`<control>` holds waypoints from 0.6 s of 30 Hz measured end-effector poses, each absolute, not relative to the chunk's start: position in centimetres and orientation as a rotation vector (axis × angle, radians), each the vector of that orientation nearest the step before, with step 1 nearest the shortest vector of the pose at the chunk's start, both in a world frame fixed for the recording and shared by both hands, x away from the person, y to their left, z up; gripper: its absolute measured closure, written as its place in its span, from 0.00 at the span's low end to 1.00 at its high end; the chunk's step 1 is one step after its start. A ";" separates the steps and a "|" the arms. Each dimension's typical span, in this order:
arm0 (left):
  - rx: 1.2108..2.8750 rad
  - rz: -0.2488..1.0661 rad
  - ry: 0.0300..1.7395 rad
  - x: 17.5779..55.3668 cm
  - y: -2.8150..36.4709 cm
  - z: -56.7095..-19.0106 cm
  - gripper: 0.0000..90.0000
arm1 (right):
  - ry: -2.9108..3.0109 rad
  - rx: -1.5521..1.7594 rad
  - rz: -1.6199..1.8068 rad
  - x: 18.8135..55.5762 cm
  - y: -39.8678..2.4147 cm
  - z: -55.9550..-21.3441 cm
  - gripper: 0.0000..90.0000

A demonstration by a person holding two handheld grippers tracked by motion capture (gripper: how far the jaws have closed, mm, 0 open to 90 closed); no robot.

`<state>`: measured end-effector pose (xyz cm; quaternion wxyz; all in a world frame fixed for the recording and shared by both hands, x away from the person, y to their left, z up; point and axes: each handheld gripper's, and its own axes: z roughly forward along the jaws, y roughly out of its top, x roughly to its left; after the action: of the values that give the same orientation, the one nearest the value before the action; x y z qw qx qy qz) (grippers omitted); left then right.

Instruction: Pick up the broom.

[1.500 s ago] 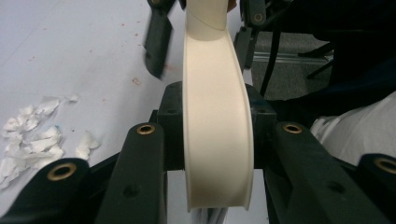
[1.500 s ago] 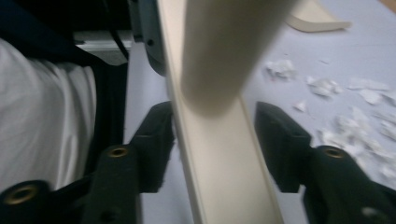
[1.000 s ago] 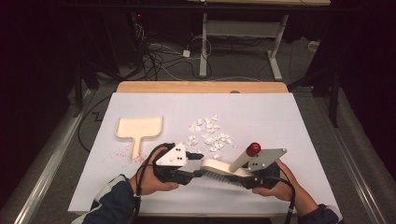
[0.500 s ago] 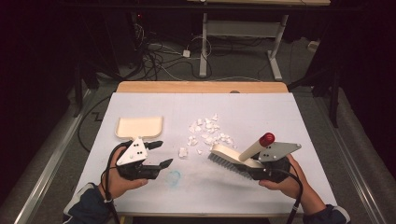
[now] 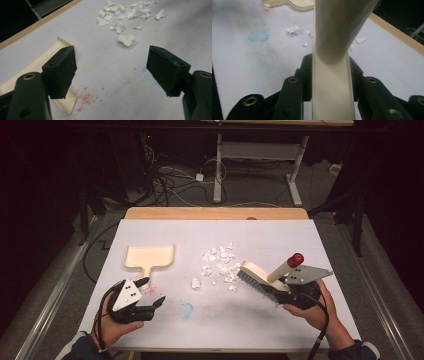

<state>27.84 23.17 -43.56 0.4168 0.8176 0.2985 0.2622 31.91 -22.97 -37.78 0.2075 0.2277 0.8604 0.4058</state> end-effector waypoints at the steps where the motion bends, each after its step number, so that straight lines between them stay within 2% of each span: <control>1: 2.043 0.665 0.759 27.7 23.4 -43.8 0.26 | 2.388 0.656 1.121 32.0 -23.0 -37.8 0.75; 5: 2.076 0.743 0.784 27.0 24.2 -44.9 0.26 | 2.380 0.709 1.100 32.4 -23.2 -37.9 0.75; 18: 2.107 0.695 0.834 26.9 25.0 -45.8 0.26 | 2.309 0.808 0.977 34.2 -24.1 -38.0 0.75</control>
<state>26.94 25.04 -45.79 0.3761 0.8236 0.3260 0.2718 34.17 -24.07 -38.02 0.2511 0.2969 0.8485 0.3589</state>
